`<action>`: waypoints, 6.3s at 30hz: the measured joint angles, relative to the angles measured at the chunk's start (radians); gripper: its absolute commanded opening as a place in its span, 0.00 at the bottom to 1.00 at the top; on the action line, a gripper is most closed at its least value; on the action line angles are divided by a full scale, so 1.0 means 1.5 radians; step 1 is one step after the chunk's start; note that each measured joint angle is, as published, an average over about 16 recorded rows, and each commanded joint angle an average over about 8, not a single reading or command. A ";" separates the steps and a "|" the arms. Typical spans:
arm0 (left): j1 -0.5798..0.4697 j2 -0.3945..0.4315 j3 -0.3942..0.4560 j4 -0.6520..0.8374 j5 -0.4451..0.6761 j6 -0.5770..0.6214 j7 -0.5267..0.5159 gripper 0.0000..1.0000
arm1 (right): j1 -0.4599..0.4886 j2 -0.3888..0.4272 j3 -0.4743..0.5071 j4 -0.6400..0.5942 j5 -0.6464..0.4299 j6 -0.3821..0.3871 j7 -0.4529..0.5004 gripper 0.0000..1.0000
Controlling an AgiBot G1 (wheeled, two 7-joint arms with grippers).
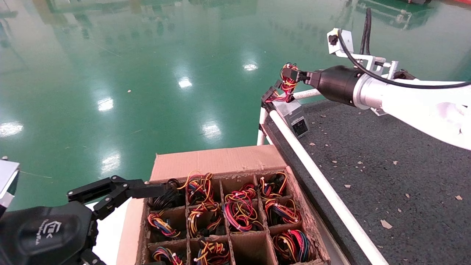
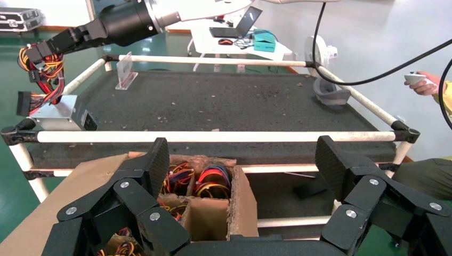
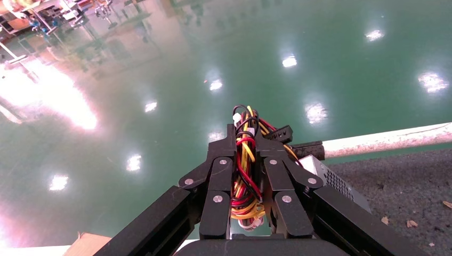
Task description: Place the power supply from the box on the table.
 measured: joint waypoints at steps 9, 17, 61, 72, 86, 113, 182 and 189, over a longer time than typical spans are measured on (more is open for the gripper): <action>0.000 0.000 0.000 0.000 0.000 0.000 0.000 1.00 | -0.002 0.001 -0.010 -0.004 -0.014 0.018 0.017 0.00; 0.000 0.000 0.000 0.000 0.000 0.000 0.000 1.00 | -0.003 0.009 -0.016 -0.001 -0.022 0.053 0.023 0.00; 0.000 0.000 0.000 0.000 0.000 0.000 0.000 1.00 | -0.016 0.010 -0.022 0.008 -0.030 0.161 0.015 1.00; 0.000 0.000 0.000 0.000 0.000 0.000 0.000 1.00 | -0.017 0.024 -0.031 0.020 -0.043 0.174 -0.010 1.00; 0.000 0.000 0.000 0.000 0.000 0.000 0.000 1.00 | -0.061 0.057 -0.022 0.089 -0.012 0.138 -0.025 1.00; 0.000 0.000 0.000 0.000 0.000 0.000 0.000 1.00 | -0.303 0.234 0.039 0.457 0.191 -0.150 -0.062 1.00; 0.000 0.000 0.000 0.001 0.000 -0.001 0.000 1.00 | -0.571 0.432 0.106 0.868 0.416 -0.472 -0.103 1.00; 0.000 0.000 0.000 0.001 0.000 -0.001 0.000 1.00 | -0.571 0.431 0.106 0.867 0.416 -0.471 -0.103 1.00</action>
